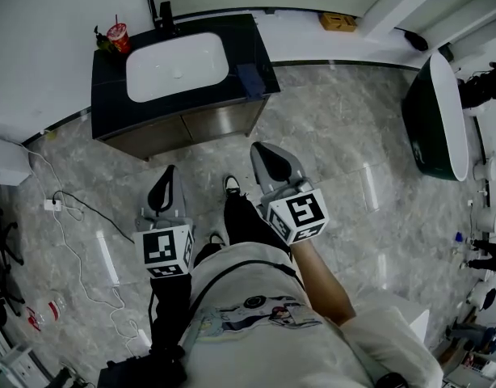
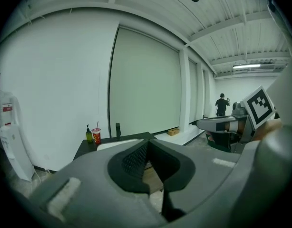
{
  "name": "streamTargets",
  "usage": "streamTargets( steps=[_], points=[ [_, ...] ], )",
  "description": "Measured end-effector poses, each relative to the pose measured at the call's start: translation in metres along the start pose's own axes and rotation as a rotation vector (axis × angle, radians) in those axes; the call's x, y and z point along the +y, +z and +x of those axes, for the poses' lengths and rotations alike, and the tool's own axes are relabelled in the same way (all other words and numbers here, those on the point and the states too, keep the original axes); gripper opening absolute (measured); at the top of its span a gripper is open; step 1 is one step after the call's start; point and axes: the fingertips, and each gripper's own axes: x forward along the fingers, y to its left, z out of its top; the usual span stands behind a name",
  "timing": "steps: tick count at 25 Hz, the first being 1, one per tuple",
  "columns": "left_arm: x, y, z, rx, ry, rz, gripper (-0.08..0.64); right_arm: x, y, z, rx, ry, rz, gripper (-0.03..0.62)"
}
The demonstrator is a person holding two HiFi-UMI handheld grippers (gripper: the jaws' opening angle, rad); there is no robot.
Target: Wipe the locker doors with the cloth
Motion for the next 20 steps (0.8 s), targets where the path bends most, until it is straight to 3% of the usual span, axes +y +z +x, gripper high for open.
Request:
streamTargets(
  steps=[12, 20],
  points=[
    [0.025, 0.053, 0.156, -0.033, 0.067, 0.026, 0.002, -0.098, 0.023, 0.138, 0.022, 0.144, -0.025, 0.003],
    [0.025, 0.028, 0.216, 0.042, 0.036, 0.020, 0.002, -0.143, -0.044, 0.191, 0.211, 0.145, 0.012, 0.005]
  ],
)
